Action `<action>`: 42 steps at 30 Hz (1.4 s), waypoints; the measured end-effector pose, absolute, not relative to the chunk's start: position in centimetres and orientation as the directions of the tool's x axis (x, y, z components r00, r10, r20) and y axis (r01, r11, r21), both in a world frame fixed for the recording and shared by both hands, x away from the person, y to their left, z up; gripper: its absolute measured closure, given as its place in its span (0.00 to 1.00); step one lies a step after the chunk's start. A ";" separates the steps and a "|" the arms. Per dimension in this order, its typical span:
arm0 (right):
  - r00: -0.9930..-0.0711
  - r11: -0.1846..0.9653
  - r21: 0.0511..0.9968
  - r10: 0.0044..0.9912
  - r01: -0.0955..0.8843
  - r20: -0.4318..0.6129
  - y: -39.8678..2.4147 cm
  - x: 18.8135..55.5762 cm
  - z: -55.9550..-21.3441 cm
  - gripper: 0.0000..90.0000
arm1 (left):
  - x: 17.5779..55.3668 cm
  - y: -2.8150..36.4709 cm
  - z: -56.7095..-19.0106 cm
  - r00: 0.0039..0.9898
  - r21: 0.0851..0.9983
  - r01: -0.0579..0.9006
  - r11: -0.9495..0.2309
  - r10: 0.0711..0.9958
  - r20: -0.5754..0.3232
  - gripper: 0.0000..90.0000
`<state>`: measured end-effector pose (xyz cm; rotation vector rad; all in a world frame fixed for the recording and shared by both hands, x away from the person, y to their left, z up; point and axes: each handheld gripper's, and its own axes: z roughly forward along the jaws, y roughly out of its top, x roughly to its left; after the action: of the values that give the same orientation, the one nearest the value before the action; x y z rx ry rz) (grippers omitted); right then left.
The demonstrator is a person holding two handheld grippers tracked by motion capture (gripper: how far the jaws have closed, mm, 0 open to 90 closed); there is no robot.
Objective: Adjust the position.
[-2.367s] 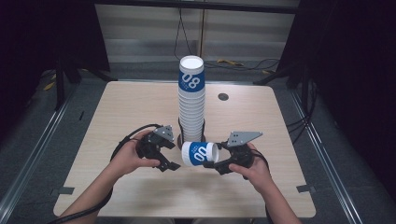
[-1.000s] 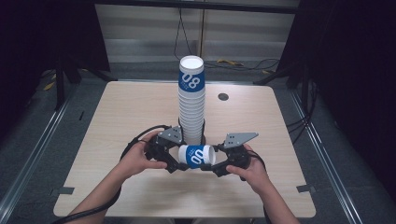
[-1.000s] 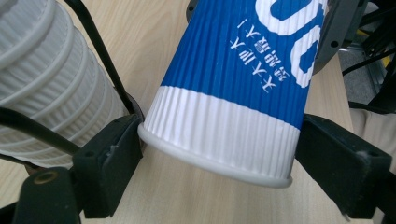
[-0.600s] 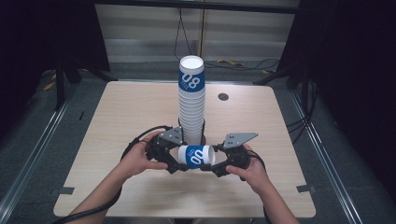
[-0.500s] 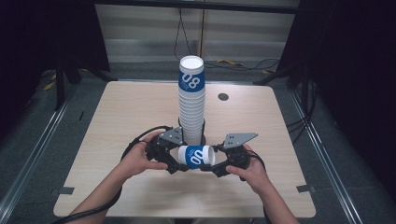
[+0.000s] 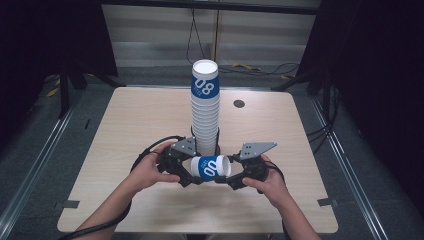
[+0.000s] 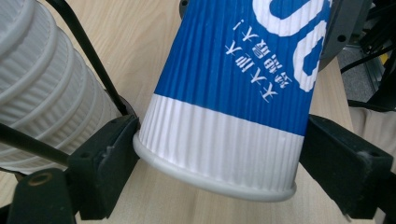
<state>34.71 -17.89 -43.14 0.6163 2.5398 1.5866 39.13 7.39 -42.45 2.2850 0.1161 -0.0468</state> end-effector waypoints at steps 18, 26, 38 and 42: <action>-0.917 0.358 0.887 0.369 0.291 0.152 -18.0 34.7 -43.2 0.30 | 39.0 7.5 -42.0 0.995 0.731 0.097 -0.676 0.071 -0.067 0.17; -0.914 0.321 0.896 0.364 0.306 0.181 -18.1 34.8 -43.4 0.30 | 39.1 7.8 -41.6 0.995 0.737 0.104 -0.668 0.073 -0.074 0.17; -0.911 0.331 0.892 0.374 0.307 0.175 -18.2 34.8 -43.7 0.26 | 39.2 8.3 -41.3 0.993 0.720 0.117 -0.684 0.078 -0.087 0.18; -0.908 0.331 0.892 0.382 0.307 0.171 -18.3 34.8 -43.8 0.26 | 39.1 8.4 -41.1 0.992 0.708 0.125 -0.695 0.078 -0.099 0.18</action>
<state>34.85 -18.30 -43.76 0.6498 2.5050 1.6552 39.11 8.39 -41.10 2.3423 0.1408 -0.0775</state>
